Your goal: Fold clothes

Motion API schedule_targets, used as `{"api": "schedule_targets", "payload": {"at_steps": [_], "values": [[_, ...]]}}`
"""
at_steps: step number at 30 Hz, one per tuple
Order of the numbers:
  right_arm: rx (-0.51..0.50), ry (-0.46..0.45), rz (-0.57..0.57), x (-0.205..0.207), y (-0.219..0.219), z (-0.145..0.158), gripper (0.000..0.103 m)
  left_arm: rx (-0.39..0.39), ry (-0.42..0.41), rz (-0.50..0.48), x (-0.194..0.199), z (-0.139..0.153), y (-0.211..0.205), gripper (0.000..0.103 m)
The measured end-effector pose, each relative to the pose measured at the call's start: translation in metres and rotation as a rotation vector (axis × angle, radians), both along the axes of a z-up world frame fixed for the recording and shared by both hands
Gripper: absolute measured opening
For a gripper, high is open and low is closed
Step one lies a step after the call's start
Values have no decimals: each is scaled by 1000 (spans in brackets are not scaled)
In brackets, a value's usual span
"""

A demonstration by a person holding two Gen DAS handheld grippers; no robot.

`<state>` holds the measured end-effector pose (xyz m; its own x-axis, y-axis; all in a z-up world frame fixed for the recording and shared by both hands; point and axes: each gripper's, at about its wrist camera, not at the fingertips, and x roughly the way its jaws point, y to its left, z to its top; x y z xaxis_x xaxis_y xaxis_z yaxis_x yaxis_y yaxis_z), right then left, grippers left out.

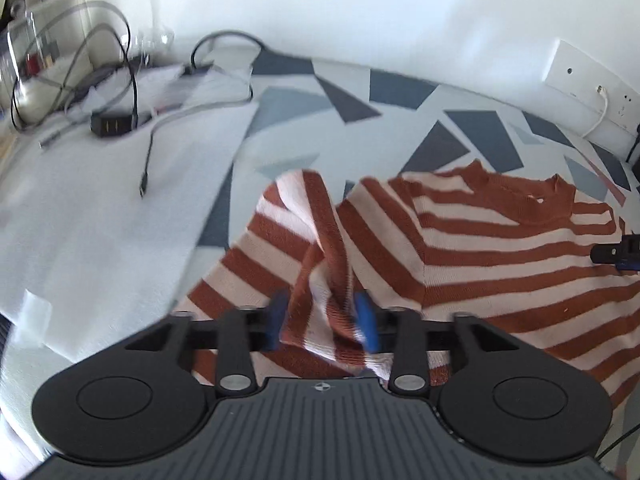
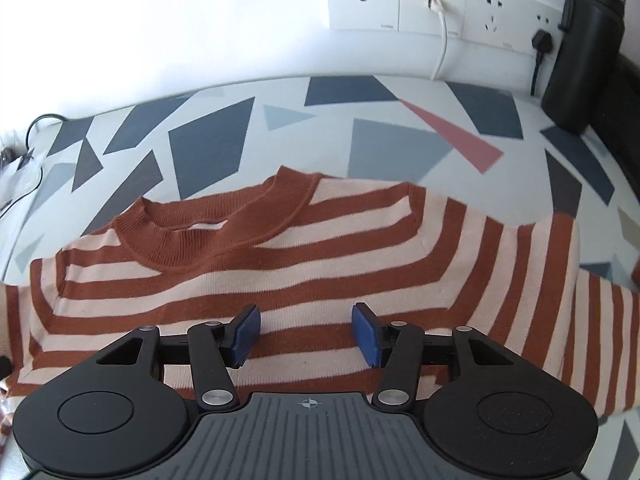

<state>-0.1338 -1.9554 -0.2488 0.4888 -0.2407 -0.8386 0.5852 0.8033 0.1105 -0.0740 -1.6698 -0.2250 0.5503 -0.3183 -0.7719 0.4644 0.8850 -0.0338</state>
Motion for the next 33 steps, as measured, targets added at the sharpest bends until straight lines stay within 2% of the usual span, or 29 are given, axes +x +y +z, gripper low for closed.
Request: {"api": "schedule_targets", "payload": {"at_steps": [2, 4, 7, 9, 11, 13, 15, 21, 27, 31, 32, 33], "values": [[4, -11, -26, -1, -7, 2, 48, -15, -34, -50, 0, 10, -10, 68], [3, -7, -55, -4, -17, 2, 49, 6, -8, -92, 6, 6, -30, 81], [12, 23, -95, -6, -30, -3, 50, 61, 46, -80, 14, -12, -54, 81], [31, 27, -95, -9, -36, -7, 50, 91, 52, -37, 17, -25, -62, 79], [31, 23, -77, -12, -38, -12, 50, 125, -7, -54, 14, -28, -70, 59], [14, 14, -59, -14, -37, -15, 50, 135, -22, -94, 16, -29, -77, 55], [-7, 14, -43, -9, -38, -16, 51, 127, -29, -110, 23, -32, -84, 55], [-75, 23, -5, 17, -44, -20, 53, 50, -7, -29, 59, -36, -110, 51], [-95, 10, -6, 43, -59, -22, 57, 26, -11, -30, 83, -40, -128, 54], [-100, 6, -3, 50, -65, -22, 60, 35, -3, -10, 89, -40, -131, 60], [-97, 6, -1, 50, -65, -22, 60, 42, 1, 1, 90, -40, -131, 74], [-94, 6, 0, 50, -66, -22, 60, 71, 9, 22, 91, -39, -129, 83]]}}
